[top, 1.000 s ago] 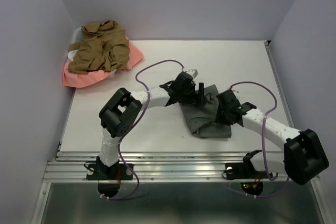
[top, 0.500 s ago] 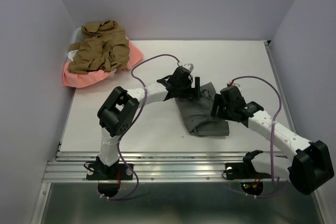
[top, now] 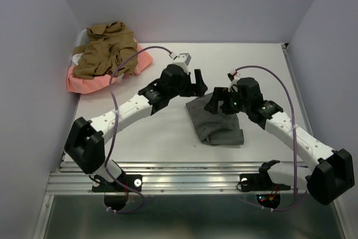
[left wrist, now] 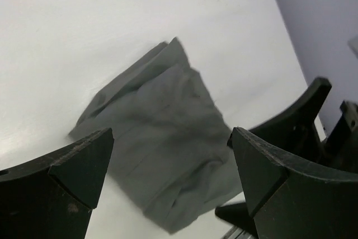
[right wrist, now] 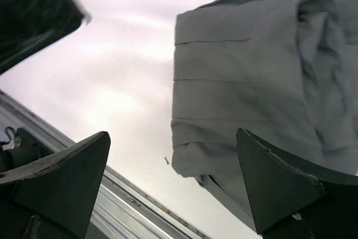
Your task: Fold and stack the skirts
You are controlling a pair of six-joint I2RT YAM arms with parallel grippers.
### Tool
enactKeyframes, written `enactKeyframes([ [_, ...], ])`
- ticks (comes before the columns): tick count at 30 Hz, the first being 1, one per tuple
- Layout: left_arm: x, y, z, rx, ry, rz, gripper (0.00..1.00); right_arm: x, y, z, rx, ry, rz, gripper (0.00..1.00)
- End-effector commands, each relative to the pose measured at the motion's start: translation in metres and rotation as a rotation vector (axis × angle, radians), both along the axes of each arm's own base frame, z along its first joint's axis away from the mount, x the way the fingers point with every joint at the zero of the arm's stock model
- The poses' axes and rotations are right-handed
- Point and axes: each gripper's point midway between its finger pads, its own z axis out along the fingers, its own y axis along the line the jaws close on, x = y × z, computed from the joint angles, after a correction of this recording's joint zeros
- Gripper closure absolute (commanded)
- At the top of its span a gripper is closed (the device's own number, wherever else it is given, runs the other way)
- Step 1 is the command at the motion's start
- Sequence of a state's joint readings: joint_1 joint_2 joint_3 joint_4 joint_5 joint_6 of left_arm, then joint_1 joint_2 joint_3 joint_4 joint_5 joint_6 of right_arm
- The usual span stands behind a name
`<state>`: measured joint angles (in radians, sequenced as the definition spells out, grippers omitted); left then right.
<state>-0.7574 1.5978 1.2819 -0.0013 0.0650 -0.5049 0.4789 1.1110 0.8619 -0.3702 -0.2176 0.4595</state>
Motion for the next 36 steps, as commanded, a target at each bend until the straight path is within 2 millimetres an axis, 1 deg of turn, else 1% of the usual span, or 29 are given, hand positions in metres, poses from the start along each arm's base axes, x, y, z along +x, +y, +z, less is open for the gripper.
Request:
enactKeyframes([
  [1, -0.017, 0.054, -0.033, 0.064, 0.05, 0.164, 0.01, 0.019, 0.036, 0.041, 0.142, -0.124, 0.129, 0.0],
  [3, -0.027, 0.07, -0.043, 0.072, 0.068, 0.205, 0.01, 0.028, 0.041, 0.036, 0.14, -0.117, 0.128, 0.0],
  [4, -0.036, 0.081, -0.048, 0.068, 0.072, 0.217, 0.01, 0.038, 0.046, 0.031, 0.139, -0.106, 0.127, 0.0],
  [5, -0.041, 0.084, -0.05, 0.063, 0.077, 0.217, 0.01, 0.042, 0.049, 0.027, 0.139, -0.093, 0.127, 0.0],
  [6, -0.046, 0.086, -0.051, 0.055, 0.078, 0.21, 0.01, 0.047, 0.052, 0.023, 0.135, -0.076, 0.126, 0.0],
  [7, -0.056, 0.087, -0.053, 0.046, 0.081, 0.177, 0.01, 0.054, 0.055, 0.007, 0.121, -0.034, 0.115, 0.0],
  [8, -0.06, 0.088, -0.056, 0.045, 0.085, 0.167, 0.01, 0.059, 0.055, 0.0, 0.11, -0.019, 0.096, 0.0],
  [9, -0.062, 0.085, -0.052, 0.025, 0.071, 0.153, 0.01, 0.069, 0.052, -0.005, 0.085, -0.02, 0.058, 0.0],
  [10, -0.069, 0.083, -0.054, 0.016, 0.063, 0.121, 0.01, 0.075, 0.05, -0.022, 0.053, 0.009, 0.036, 0.0],
  [11, -0.071, 0.081, -0.054, 0.009, 0.062, 0.107, 0.01, 0.082, 0.043, -0.032, 0.029, 0.022, -0.006, 0.0],
  [12, -0.076, 0.077, -0.054, 0.005, 0.052, 0.079, 0.01, 0.087, 0.037, -0.041, 0.001, 0.029, -0.049, 0.0],
  [13, -0.084, 0.066, -0.054, -0.015, 0.051, 0.014, 0.01, 0.093, 0.03, -0.054, -0.014, 0.054, -0.078, 0.0],
  [14, -0.093, 0.057, -0.054, -0.012, 0.036, -0.039, 0.01, 0.098, 0.018, -0.063, -0.026, 0.072, -0.124, 0.0],
  [15, -0.099, 0.049, -0.051, -0.021, 0.021, -0.077, 0.01, 0.101, 0.012, -0.069, -0.034, 0.08, -0.144, 0.0],
  [17, -0.109, 0.025, -0.043, -0.055, -0.019, -0.172, 0.01, 0.107, 0.001, -0.083, -0.052, 0.1, -0.179, 0.0],
  [18, -0.12, 0.011, -0.041, -0.057, -0.049, -0.242, 0.01, 0.109, -0.007, -0.096, -0.067, 0.128, -0.191, 0.0],
  [19, -0.124, -0.007, -0.034, -0.087, -0.079, -0.308, 0.01, 0.104, -0.007, -0.105, -0.074, 0.15, -0.178, 0.0],
  [20, -0.126, -0.016, -0.032, -0.086, -0.096, -0.34, 0.01, 0.104, -0.009, -0.11, -0.073, 0.166, -0.173, 0.0],
  [21, -0.127, -0.025, -0.033, -0.077, -0.106, -0.37, 0.01, 0.099, -0.005, -0.114, -0.062, 0.185, -0.146, 0.0],
  [22, -0.128, -0.043, -0.034, -0.053, -0.121, -0.427, 0.01, 0.095, -0.004, -0.123, -0.066, 0.203, -0.129, 0.0],
  [24, -0.13, -0.058, -0.039, -0.029, -0.134, -0.483, 0.01, 0.09, 0.0, -0.127, -0.057, 0.221, -0.1, 0.0],
  [25, -0.133, -0.07, -0.048, -0.006, -0.144, -0.528, 0.01, 0.09, 0.0, -0.13, -0.06, 0.226, -0.099, 0.0],
  [27, -0.132, -0.078, -0.059, 0.016, -0.143, -0.551, 0.01, 0.089, -0.002, -0.132, -0.068, 0.226, -0.101, 0.0],
  [28, -0.131, -0.084, -0.071, 0.028, -0.135, -0.571, 0.01, 0.088, -0.002, -0.132, -0.07, 0.228, -0.098, 0.0],
  [30, -0.128, -0.089, -0.08, 0.031, -0.129, -0.574, 0.01, 0.086, -0.002, -0.131, -0.067, 0.225, -0.089, 0.0],
  [31, -0.127, -0.094, -0.088, 0.036, -0.125, -0.589, 0.01, 0.085, -0.002, -0.131, -0.068, 0.225, -0.086, 0.0],
  [33, -0.127, -0.097, -0.095, 0.041, -0.12, -0.608, 0.01, 0.085, -0.003, -0.131, -0.073, 0.223, -0.091, 0.0],
  [36, -0.139, -0.098, -0.115, 0.045, -0.094, -0.675, 0.01, 0.085, -0.005, -0.132, -0.075, 0.227, -0.103, 0.0],
])
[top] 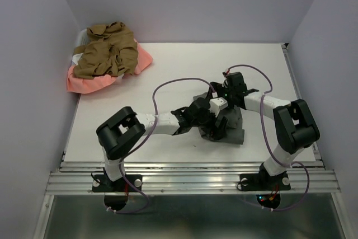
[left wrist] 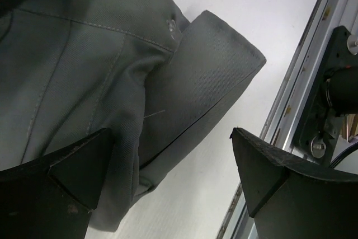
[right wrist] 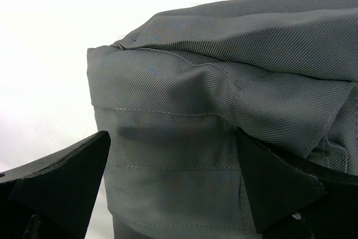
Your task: Fold and stack the skirts
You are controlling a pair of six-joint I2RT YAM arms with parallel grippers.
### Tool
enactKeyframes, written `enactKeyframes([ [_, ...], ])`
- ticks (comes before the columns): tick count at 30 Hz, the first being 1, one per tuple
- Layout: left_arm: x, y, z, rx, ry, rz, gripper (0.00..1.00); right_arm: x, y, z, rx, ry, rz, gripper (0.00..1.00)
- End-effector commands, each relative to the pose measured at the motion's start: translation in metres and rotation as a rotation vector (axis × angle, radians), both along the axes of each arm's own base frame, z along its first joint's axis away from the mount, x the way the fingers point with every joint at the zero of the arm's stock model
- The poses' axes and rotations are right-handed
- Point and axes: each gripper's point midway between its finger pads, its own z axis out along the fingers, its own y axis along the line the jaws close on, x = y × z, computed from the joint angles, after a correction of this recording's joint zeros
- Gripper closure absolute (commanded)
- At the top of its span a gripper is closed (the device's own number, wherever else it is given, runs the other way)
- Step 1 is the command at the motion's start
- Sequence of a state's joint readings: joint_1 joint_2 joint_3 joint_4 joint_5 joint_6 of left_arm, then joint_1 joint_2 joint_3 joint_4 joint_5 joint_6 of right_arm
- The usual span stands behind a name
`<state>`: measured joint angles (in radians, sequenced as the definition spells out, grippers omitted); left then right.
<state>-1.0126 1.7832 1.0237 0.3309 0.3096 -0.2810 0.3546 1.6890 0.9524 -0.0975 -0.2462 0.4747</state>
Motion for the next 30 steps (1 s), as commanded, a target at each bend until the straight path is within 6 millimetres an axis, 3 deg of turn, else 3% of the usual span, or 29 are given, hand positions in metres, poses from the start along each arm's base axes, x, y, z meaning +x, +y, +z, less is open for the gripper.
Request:
enactKeyframes([
  [1, -0.008, -0.012, 0.002, -0.066, -0.037, -0.107, 0.01, -0.008, -0.001, -0.007, -0.01, 0.018, 0.009, 0.0],
  [3, -0.013, -0.003, -0.029, -0.025, 0.01, -0.088, 0.01, -0.007, -0.004, -0.006, -0.006, 0.019, -0.003, 0.0],
  [7, -0.023, 0.01, -0.062, 0.002, 0.09, -0.048, 0.01, -0.007, -0.006, -0.004, -0.014, 0.015, -0.003, 0.0],
  [14, -0.072, 0.022, -0.082, -0.012, 0.169, -0.116, 0.01, 0.007, -0.011, -0.005, -0.043, 0.004, -0.021, 0.0],
  [18, -0.084, 0.02, -0.09, 0.003, 0.214, -0.106, 0.01, 0.019, -0.011, -0.006, -0.051, -0.006, -0.016, 0.0],
  [20, -0.082, 0.015, -0.084, -0.011, 0.214, -0.081, 0.01, 0.021, -0.011, -0.011, -0.051, 0.012, -0.031, 0.0],
  [23, -0.072, 0.003, -0.065, -0.042, 0.184, -0.045, 0.01, 0.027, -0.004, -0.002, -0.025, 0.012, -0.023, 0.0],
  [27, -0.052, -0.006, -0.028, -0.079, 0.12, 0.024, 0.01, 0.031, 0.002, 0.028, -0.003, -0.017, 0.015, 0.0],
  [30, -0.027, -0.015, 0.03, -0.136, 0.032, 0.112, 0.01, 0.024, 0.003, 0.075, 0.025, -0.089, 0.048, 0.0],
])
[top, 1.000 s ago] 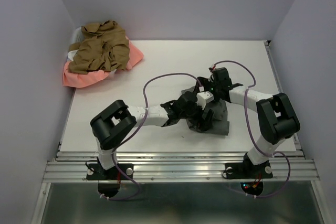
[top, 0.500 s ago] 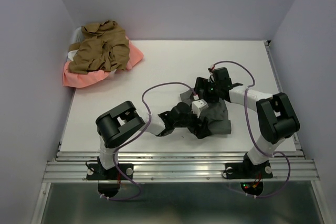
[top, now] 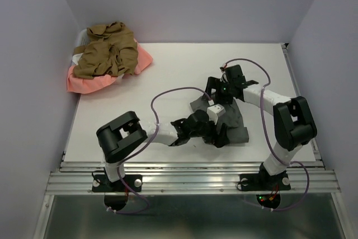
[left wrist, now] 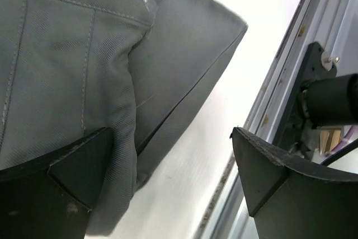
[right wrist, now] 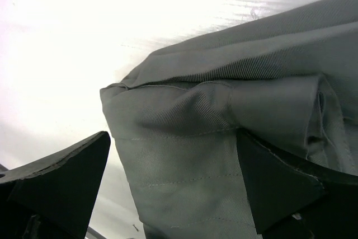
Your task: Fold and stack the skirts
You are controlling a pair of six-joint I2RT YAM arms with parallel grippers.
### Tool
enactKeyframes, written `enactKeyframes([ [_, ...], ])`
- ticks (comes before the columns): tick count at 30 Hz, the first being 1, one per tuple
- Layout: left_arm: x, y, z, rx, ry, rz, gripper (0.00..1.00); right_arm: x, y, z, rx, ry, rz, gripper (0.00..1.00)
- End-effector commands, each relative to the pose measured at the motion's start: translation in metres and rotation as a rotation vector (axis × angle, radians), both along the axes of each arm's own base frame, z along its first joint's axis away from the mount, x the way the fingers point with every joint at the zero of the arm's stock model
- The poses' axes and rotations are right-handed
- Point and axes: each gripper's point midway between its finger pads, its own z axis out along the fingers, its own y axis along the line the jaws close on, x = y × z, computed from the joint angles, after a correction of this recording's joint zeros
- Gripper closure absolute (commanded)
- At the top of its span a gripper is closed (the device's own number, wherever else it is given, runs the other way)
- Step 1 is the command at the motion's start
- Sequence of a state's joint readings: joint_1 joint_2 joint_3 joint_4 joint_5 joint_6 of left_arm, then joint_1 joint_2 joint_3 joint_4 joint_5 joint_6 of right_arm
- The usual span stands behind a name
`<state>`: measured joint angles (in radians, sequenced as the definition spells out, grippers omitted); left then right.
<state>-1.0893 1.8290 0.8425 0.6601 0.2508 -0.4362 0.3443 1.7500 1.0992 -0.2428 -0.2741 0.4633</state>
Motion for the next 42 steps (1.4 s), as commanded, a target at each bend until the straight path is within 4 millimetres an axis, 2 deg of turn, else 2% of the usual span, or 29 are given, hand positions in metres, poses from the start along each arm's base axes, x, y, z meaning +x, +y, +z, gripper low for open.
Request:
enactKeyframes([
  [1, 0.009, -0.007, 0.07, -0.033, -0.038, 0.084, 0.01, 0.009, -0.001, 0.075, 0.043, -0.162, 0.036, 0.0],
  [3, 0.019, -0.007, 0.094, -0.043, -0.071, 0.123, 0.01, 0.0, -0.003, 0.094, 0.057, -0.188, 0.039, 0.0],
  [4, 0.028, -0.005, 0.114, -0.046, -0.091, 0.174, 0.01, -0.007, -0.005, 0.1, 0.061, -0.187, 0.035, 0.0],
  [5, 0.032, -0.004, 0.121, -0.044, -0.103, 0.196, 0.01, -0.017, -0.009, 0.115, 0.071, -0.217, 0.028, 0.0],
  [7, 0.042, 0.004, 0.132, -0.022, -0.124, 0.257, 0.01, -0.031, -0.022, 0.119, 0.051, -0.208, -0.038, 0.0],
  [8, 0.044, 0.006, 0.133, -0.006, -0.135, 0.265, 0.01, -0.041, -0.038, 0.122, 0.017, -0.231, -0.1, 0.0],
  [9, 0.046, 0.009, 0.131, 0.01, -0.14, 0.278, 0.01, -0.048, -0.04, 0.132, 0.031, -0.24, -0.111, 0.0],
  [10, 0.047, 0.014, 0.128, 0.038, -0.141, 0.289, 0.01, -0.06, -0.058, 0.113, -0.03, -0.193, -0.187, 0.0],
  [12, 0.051, 0.022, 0.124, 0.057, -0.148, 0.329, 0.01, -0.076, -0.082, 0.105, -0.087, -0.159, -0.307, 0.0],
  [13, 0.051, 0.025, 0.126, 0.055, -0.148, 0.335, 0.01, -0.089, -0.105, 0.097, -0.147, -0.148, -0.399, 0.0],
  [15, 0.049, 0.029, 0.125, 0.058, -0.146, 0.337, 0.01, -0.103, -0.119, 0.088, -0.187, -0.136, -0.441, 0.0],
  [17, 0.049, 0.036, 0.125, 0.058, -0.153, 0.352, 0.01, -0.121, -0.135, 0.068, -0.233, -0.074, -0.484, 0.0],
  [21, 0.051, 0.043, 0.121, 0.08, -0.17, 0.369, 0.01, -0.148, -0.137, 0.027, -0.274, 0.056, -0.454, 0.0],
  [22, 0.052, 0.042, 0.114, 0.102, -0.167, 0.366, 0.01, -0.151, -0.138, 0.02, -0.283, 0.076, -0.454, 0.0],
  [23, 0.055, 0.037, 0.117, 0.105, -0.178, 0.357, 0.01, -0.155, -0.141, 0.011, -0.302, 0.107, -0.456, 0.0],
  [24, 0.055, 0.035, 0.099, 0.16, -0.168, 0.341, 0.01, -0.159, -0.141, 0.007, -0.308, 0.126, -0.453, 0.0],
  [25, 0.059, 0.027, 0.103, 0.166, -0.175, 0.338, 0.01, -0.16, -0.14, 0.005, -0.306, 0.138, -0.446, 0.0],
  [29, 0.066, 0.02, 0.085, 0.239, -0.176, 0.332, 0.01, -0.161, -0.136, 0.005, -0.288, 0.153, -0.435, 0.02],
  [31, 0.067, 0.019, 0.085, 0.237, -0.18, 0.333, 0.01, -0.165, -0.135, 0.0, -0.29, 0.175, -0.425, 0.12],
  [32, 0.068, 0.019, 0.088, 0.228, -0.186, 0.338, 0.01, -0.164, -0.133, 0.0, -0.289, 0.175, -0.408, 0.26],
  [34, 0.069, 0.019, 0.091, 0.22, -0.193, 0.341, 0.01, -0.162, -0.134, 0.0, -0.298, 0.177, -0.409, 0.43],
  [35, 0.07, 0.019, 0.093, 0.217, -0.197, 0.343, 0.01, -0.16, -0.134, 0.002, -0.301, 0.172, -0.404, 0.56],
  [39, 0.073, 0.021, 0.093, 0.225, -0.208, 0.36, 0.01, -0.157, -0.129, 0.005, -0.291, 0.171, -0.368, 0.79],
  [42, 0.073, 0.019, 0.088, 0.232, -0.2, 0.354, 0.01, -0.147, -0.136, 0.009, -0.326, 0.135, -0.396, 0.9],
])
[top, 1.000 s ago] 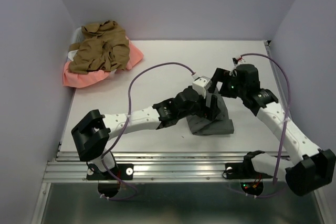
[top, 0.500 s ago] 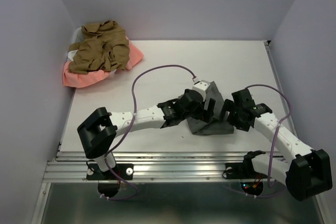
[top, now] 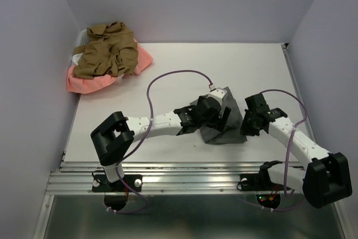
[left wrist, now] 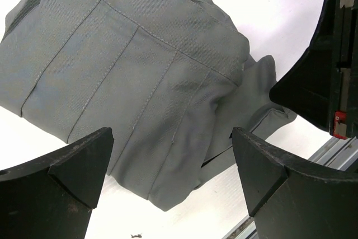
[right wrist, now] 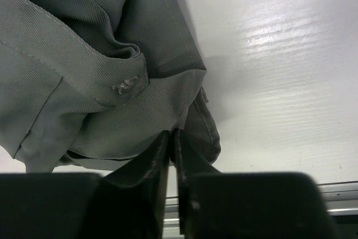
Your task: Fold and stack the skirts
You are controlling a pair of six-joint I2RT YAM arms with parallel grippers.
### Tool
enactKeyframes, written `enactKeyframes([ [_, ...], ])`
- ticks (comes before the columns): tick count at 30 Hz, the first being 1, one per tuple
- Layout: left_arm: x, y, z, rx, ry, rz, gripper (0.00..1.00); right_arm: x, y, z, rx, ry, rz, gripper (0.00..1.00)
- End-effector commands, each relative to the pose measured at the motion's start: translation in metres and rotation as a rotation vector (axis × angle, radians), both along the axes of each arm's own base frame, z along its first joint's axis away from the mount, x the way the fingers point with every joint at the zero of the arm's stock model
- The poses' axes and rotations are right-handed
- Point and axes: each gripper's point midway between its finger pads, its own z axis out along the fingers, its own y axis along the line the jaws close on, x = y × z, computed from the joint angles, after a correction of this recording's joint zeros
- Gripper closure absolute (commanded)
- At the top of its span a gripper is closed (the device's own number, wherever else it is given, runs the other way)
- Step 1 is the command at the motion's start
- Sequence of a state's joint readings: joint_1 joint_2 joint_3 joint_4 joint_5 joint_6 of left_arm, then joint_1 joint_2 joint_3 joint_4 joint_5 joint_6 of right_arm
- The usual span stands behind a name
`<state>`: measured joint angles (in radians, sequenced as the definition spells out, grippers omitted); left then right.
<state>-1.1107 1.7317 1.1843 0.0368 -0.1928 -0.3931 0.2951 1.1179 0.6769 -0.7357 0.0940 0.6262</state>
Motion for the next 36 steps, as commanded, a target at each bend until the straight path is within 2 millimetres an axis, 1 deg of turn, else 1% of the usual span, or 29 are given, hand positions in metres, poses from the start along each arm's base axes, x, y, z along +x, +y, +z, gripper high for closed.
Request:
enactKeyframes([
  [1, 0.008, -0.008, 0.025, -0.045, -0.046, 0.006, 0.01, 0.022, -0.005, 0.018, -0.036, -0.076, -0.012, 0.93],
  [2, 0.007, -0.011, 0.023, -0.049, -0.038, -0.004, 0.01, 0.029, -0.005, 0.021, -0.041, -0.094, -0.024, 0.99],
  [3, 0.006, -0.013, 0.023, -0.054, -0.036, -0.012, 0.01, 0.032, -0.007, 0.021, -0.051, -0.099, -0.034, 0.99],
  [4, 0.005, -0.015, 0.021, -0.055, -0.032, -0.021, 0.01, 0.043, -0.009, 0.027, -0.064, -0.14, -0.059, 0.99],
  [5, 0.005, -0.015, 0.02, -0.053, -0.032, -0.025, 0.01, 0.048, -0.01, 0.026, -0.072, -0.145, -0.067, 1.0],
  [8, 0.002, -0.018, 0.014, -0.049, -0.018, -0.044, 0.01, 0.068, -0.006, 0.033, -0.066, -0.199, -0.079, 0.99],
  [9, 0.001, -0.019, 0.012, -0.047, -0.016, -0.055, 0.01, 0.072, -0.006, 0.029, -0.072, -0.19, -0.08, 0.99],
  [10, 0.0, -0.02, 0.009, -0.047, -0.01, -0.059, 0.01, 0.079, -0.007, 0.03, -0.072, -0.205, -0.091, 0.99],
  [11, -0.001, -0.019, 0.006, -0.043, -0.007, -0.062, 0.01, 0.082, -0.008, 0.023, -0.082, -0.186, -0.093, 0.99],
  [12, -0.001, -0.02, 0.005, -0.044, -0.006, -0.065, 0.01, 0.086, -0.01, 0.025, -0.082, -0.199, -0.104, 0.99],
  [13, -0.001, -0.02, 0.002, -0.041, -0.004, -0.068, 0.01, 0.09, -0.012, 0.018, -0.078, -0.185, -0.11, 0.99],
  [15, -0.003, -0.021, -0.002, -0.038, 0.004, -0.079, 0.01, 0.095, -0.015, 0.011, -0.071, -0.174, -0.126, 0.99],
  [16, -0.004, -0.022, -0.004, -0.039, 0.008, -0.084, 0.01, 0.1, -0.019, 0.003, -0.068, -0.163, -0.144, 0.99],
  [18, -0.006, -0.022, -0.009, -0.033, 0.018, -0.089, 0.01, 0.102, -0.023, -0.007, -0.063, -0.148, -0.159, 0.99],
  [19, -0.006, -0.023, -0.011, -0.033, 0.019, -0.09, 0.01, 0.105, -0.02, -0.011, -0.049, -0.152, -0.155, 0.99],
  [20, -0.007, -0.024, -0.014, -0.032, 0.027, -0.097, 0.01, 0.105, -0.022, -0.02, -0.046, -0.132, -0.155, 0.99],
  [21, -0.007, -0.024, -0.015, -0.031, 0.029, -0.101, 0.01, 0.106, -0.019, -0.024, -0.038, -0.127, -0.146, 0.99],
  [22, -0.008, -0.025, -0.017, -0.032, 0.034, -0.107, 0.01, 0.107, -0.017, -0.026, -0.026, -0.126, -0.138, 1.0],
  [25, -0.009, -0.028, -0.024, -0.024, 0.046, -0.116, 0.01, 0.12, -0.003, -0.032, 0.031, -0.166, -0.078, 0.99],
  [26, -0.009, -0.03, -0.025, -0.023, 0.045, -0.116, 0.01, 0.122, -0.002, -0.034, 0.03, -0.17, -0.062, 0.99],
  [30, -0.008, -0.032, -0.021, -0.034, 0.042, -0.118, 0.01, 0.134, -0.002, -0.038, 0.014, -0.168, -0.044, 0.86],
  [31, -0.008, -0.033, -0.019, -0.039, 0.041, -0.118, 0.01, 0.136, 0.0, -0.043, 0.016, -0.158, -0.032, 0.85],
  [33, -0.007, -0.033, -0.014, -0.05, 0.032, -0.116, 0.01, 0.148, 0.005, -0.041, 0.035, -0.176, -0.025, 0.84],
  [34, -0.007, -0.032, -0.014, -0.052, 0.032, -0.114, 0.01, 0.15, 0.007, -0.047, 0.039, -0.163, -0.024, 0.84],
  [35, -0.007, -0.031, -0.013, -0.054, 0.028, -0.108, 0.01, 0.162, 0.012, -0.041, 0.057, -0.187, -0.013, 0.83],
  [36, -0.007, -0.03, -0.012, -0.054, 0.027, -0.107, 0.01, 0.169, 0.015, -0.04, 0.067, -0.196, -0.005, 0.81],
])
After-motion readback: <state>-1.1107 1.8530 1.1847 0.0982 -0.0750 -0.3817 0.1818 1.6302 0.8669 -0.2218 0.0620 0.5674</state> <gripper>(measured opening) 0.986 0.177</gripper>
